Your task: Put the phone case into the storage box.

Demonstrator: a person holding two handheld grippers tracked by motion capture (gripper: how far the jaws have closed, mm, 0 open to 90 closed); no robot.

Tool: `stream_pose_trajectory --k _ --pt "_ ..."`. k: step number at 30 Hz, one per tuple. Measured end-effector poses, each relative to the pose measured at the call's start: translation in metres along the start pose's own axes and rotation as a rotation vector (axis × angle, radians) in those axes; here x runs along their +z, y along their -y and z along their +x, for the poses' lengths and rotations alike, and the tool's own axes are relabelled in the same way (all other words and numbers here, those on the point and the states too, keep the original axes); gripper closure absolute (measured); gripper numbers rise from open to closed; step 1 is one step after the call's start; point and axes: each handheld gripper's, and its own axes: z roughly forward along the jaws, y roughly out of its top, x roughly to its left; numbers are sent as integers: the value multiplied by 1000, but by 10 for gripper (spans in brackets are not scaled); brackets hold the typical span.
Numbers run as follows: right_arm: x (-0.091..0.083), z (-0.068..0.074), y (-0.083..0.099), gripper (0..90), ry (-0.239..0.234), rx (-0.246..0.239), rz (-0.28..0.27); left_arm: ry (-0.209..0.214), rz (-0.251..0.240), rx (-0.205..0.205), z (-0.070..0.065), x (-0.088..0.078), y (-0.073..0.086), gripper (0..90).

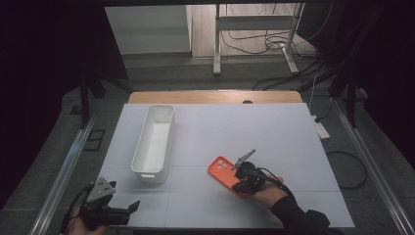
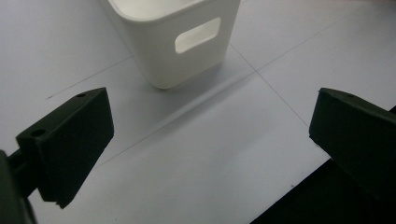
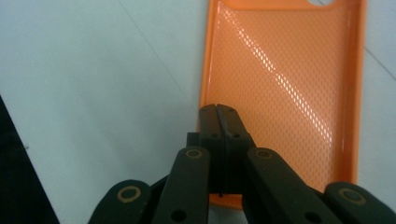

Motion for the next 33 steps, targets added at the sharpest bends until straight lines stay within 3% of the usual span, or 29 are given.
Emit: stream_pose_trajectory --k 20,24,27,28,33 --pt "5 11 -9 893 -30 -14 1 -2 3 7 -1 0 0 7" --pt "-2 9 -9 833 -23 1 -32 -2 4 8 -1 0 0 8" --pt "-9 5 -9 706 31 9 -68 -2 4 8 -1 0 0 8" --pt "-9 5 -9 706 31 9 -68 -2 4 8 -1 0 0 8" --pt "-16 -1 -9 526 77 56 -103 -2 5 8 -1 1 0 9"
